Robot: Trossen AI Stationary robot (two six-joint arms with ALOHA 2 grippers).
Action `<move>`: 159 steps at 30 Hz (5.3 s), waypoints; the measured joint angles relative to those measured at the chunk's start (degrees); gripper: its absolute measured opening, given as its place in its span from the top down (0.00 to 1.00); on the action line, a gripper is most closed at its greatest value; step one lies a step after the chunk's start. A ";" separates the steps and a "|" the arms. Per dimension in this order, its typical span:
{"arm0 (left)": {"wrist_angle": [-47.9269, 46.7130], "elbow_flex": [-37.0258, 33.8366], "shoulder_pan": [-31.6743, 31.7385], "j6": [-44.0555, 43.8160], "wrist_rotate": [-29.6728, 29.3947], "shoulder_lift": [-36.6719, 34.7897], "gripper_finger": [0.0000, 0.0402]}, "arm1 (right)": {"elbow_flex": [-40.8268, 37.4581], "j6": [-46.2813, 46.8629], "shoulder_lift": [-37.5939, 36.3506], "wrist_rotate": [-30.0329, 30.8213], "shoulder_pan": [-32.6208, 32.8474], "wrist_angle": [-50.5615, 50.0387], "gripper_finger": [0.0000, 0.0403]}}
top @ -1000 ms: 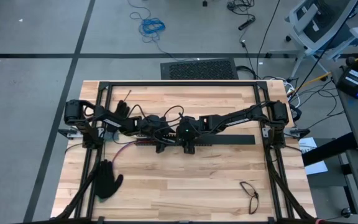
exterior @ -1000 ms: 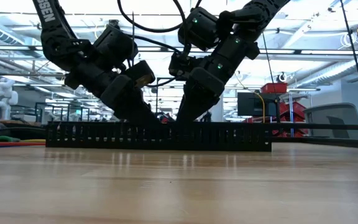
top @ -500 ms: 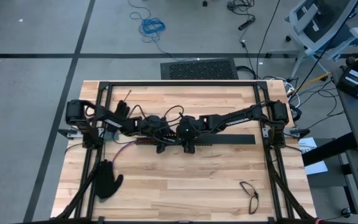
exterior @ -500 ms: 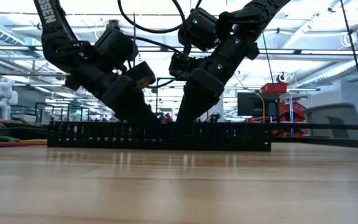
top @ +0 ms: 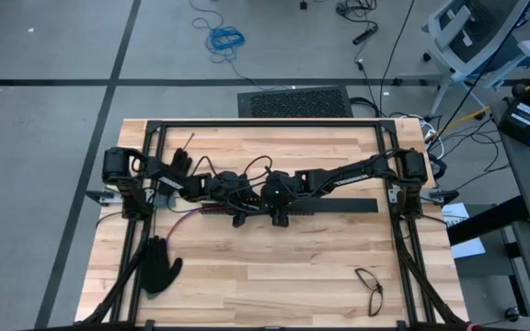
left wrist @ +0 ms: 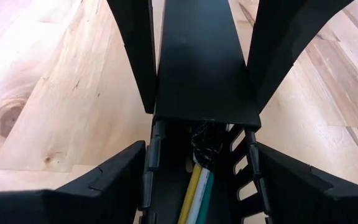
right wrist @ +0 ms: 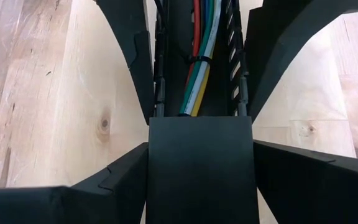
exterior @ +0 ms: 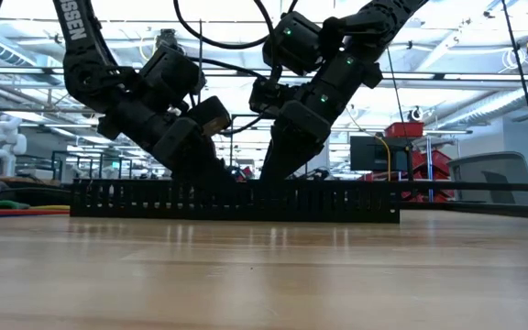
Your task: Ziptie cables
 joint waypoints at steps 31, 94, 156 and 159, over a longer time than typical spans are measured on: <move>0.11 0.01 0.11 0.07 0.73 -0.20 0.44 | -0.15 0.03 0.11 -0.47 0.04 3.32 0.39; -8.93 -12.67 2.75 1.21 -0.85 -23.40 0.04 | 0.22 0.18 3.02 -0.45 0.20 6.28 0.39; 7.61 -9.91 -0.13 7.54 -2.96 -6.85 0.16 | 0.13 0.03 3.08 -0.33 0.09 6.50 0.39; 10.34 -9.85 -0.36 7.56 -2.49 -4.90 0.16 | 0.13 0.03 3.08 -0.33 0.09 6.51 0.39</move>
